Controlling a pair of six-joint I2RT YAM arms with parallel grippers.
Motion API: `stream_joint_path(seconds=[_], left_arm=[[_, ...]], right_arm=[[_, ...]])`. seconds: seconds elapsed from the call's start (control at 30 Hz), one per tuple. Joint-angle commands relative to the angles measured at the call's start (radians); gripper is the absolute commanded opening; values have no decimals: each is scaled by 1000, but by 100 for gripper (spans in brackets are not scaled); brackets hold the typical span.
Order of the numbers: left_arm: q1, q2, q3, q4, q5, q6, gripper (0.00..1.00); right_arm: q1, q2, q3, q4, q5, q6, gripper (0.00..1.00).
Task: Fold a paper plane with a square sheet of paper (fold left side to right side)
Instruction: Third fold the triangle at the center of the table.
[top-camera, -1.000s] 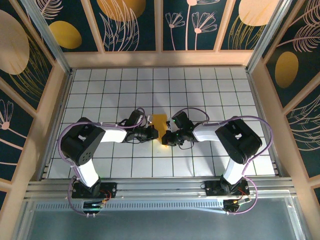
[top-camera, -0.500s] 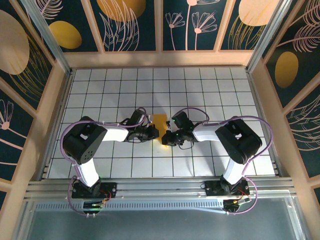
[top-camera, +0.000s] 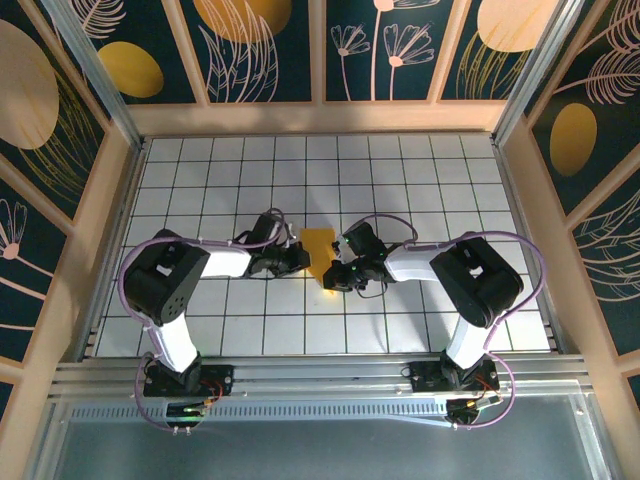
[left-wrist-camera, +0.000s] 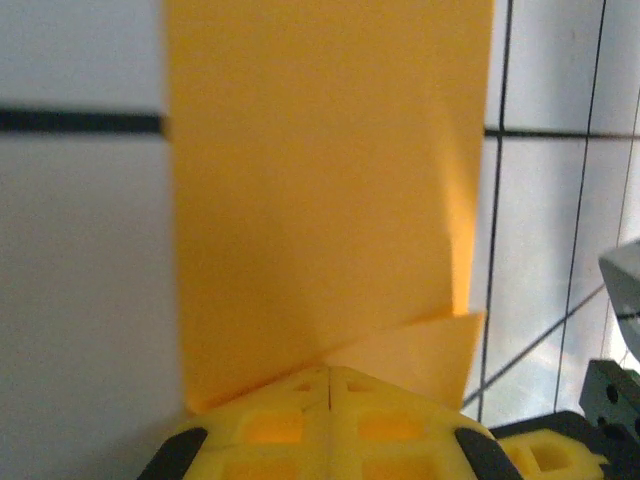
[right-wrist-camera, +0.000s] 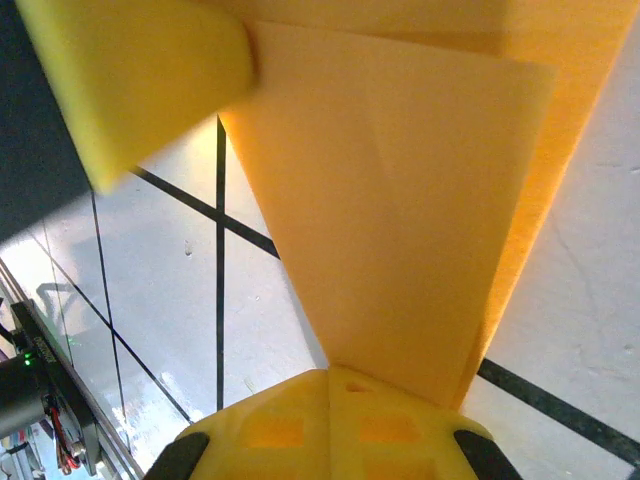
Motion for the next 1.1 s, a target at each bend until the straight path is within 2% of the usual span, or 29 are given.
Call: stream_joint_path(seconds=[0.0, 0.23, 0.5, 0.63, 0.8, 1.07], left_arm=[[77, 33, -1, -28, -129, 72, 0], [133, 38, 10, -23, -127, 107, 0], [130, -123, -44, -35, -97, 125, 0], [82, -197, -94, -12, -43, 107, 0], [-25, -188, -91, 7, -8, 71, 0], [-44, -100, -39, 33, -11, 51, 0]], right_arm=[[-3, 58, -26, -149, 138, -25, 0], [-3, 54, -26, -144, 132, -22, 0], [-3, 49, -25, -126, 129, -17, 0], [-3, 49, -25, -125, 132, -17, 0], [-3, 50, -24, -130, 139, -19, 0], [-3, 50, -18, -134, 140, -20, 0]])
